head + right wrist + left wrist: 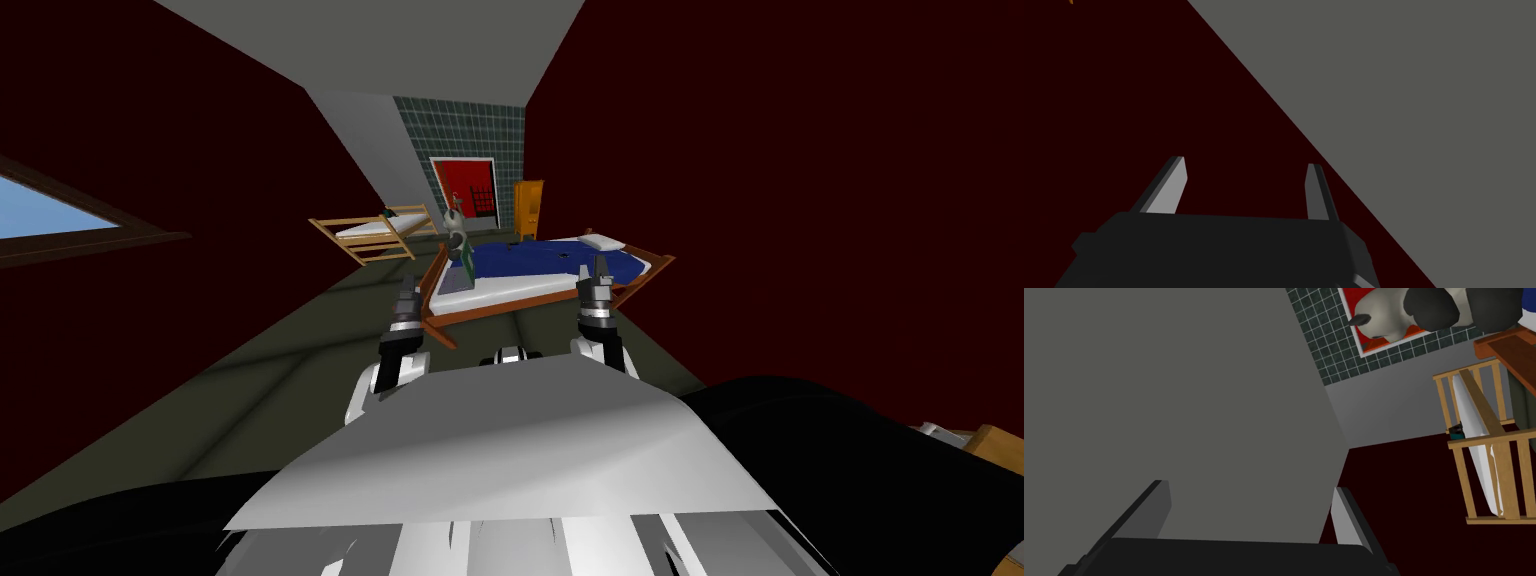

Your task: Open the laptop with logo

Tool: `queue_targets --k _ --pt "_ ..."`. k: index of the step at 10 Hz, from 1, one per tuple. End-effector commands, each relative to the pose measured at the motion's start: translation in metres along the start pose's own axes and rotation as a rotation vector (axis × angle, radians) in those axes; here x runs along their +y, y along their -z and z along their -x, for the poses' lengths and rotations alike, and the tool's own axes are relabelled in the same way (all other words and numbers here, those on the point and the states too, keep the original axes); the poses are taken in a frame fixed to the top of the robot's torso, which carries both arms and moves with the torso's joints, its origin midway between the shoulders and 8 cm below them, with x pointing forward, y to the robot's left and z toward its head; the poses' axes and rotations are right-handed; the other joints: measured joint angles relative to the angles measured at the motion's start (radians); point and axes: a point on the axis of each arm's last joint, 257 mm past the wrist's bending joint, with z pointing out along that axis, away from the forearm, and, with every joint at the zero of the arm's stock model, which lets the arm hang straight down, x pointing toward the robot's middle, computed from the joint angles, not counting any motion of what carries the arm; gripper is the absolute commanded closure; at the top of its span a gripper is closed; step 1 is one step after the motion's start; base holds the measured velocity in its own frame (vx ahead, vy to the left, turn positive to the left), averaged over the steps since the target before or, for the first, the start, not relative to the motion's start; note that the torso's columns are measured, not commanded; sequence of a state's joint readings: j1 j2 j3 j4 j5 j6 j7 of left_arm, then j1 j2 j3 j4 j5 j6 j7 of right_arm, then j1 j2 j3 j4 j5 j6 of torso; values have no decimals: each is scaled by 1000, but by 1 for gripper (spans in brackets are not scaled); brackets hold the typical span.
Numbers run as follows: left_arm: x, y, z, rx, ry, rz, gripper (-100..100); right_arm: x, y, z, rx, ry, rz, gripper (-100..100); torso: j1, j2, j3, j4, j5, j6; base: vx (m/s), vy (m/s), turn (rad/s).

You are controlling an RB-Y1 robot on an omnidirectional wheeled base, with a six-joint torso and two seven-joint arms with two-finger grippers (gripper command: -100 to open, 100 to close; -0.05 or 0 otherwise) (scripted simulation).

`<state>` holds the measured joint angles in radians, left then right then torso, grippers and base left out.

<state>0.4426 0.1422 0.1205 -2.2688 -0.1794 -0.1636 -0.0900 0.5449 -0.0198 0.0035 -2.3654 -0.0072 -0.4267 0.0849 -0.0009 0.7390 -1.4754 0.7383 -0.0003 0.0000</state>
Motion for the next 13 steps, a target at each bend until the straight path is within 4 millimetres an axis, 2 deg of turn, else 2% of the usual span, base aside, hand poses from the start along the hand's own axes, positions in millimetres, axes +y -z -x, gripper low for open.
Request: queue_targets --k 1,9,13 --pt "14 -4 7 -8 -41 47 -100 0 0 0 0 0 0 0 0 -1 -1 0 0 0 92 -63 -30" --pt "54 -14 31 -27 -167 174 -100 0 0 0 0 0 0 0 2 1 0 0 1 0 86 -64 -31" --pt "81 -16 51 -59 -230 268 -100 0 0 0 0 0 0 0 1 -3 -2 -1 0 0 114 -78 -43"
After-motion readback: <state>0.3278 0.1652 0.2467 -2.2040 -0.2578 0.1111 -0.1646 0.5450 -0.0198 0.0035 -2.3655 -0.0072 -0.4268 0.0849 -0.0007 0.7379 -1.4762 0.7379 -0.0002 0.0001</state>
